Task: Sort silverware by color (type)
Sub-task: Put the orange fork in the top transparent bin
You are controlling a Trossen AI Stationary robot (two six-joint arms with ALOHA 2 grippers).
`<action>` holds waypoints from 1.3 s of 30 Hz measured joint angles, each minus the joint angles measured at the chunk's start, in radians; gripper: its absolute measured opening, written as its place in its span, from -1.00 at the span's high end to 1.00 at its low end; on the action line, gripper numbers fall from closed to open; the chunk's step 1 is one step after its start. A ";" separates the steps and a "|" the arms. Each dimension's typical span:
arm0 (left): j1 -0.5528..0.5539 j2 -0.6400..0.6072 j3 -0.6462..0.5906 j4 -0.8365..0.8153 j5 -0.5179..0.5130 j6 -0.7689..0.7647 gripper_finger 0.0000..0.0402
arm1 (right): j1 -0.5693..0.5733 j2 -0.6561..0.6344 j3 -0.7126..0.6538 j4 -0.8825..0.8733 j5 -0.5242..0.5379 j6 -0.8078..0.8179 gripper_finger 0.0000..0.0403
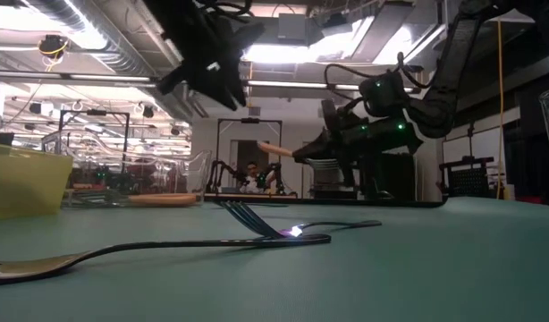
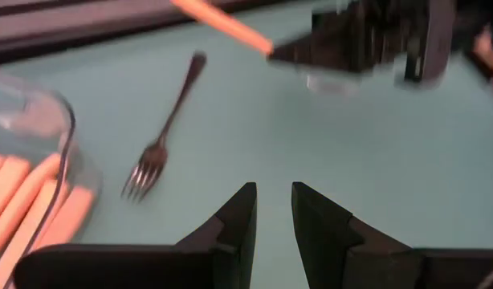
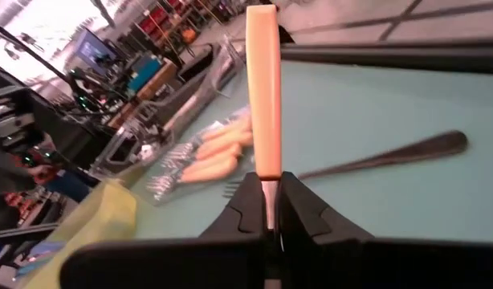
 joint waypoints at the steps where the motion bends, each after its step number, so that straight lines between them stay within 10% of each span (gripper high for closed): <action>1: 0.011 0.000 0.000 0.025 -0.010 0.000 0.63 | 0.006 0.000 0.000 0.012 0.002 0.002 0.99; 39: 0.155 -0.003 0.000 0.211 -0.006 -0.050 0.63 | 0.311 -0.001 0.137 0.073 0.282 -0.156 0.99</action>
